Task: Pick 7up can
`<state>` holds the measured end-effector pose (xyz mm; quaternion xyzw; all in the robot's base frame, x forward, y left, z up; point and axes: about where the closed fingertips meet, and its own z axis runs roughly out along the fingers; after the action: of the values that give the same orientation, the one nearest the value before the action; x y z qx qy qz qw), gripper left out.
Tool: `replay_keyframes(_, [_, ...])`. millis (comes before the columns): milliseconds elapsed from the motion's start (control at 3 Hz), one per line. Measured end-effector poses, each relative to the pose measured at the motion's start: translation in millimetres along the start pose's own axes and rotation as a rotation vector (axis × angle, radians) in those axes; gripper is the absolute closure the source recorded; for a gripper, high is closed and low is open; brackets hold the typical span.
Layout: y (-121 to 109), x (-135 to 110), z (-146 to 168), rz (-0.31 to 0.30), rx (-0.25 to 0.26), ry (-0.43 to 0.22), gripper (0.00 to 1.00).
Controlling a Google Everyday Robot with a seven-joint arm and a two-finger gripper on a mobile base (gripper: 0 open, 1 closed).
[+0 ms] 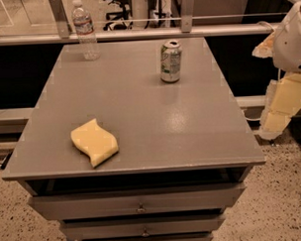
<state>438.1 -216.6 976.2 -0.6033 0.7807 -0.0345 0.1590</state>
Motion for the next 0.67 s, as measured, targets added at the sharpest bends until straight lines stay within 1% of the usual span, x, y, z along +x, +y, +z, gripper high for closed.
replay_keyframes(333, [-2.1,-3.7,-0.6,-0.008,0.012,-0.018,0.00])
replay_keyframes(667, [-17.5,-16.5,17.7,-0.020,0.026,-0.060,0.00])
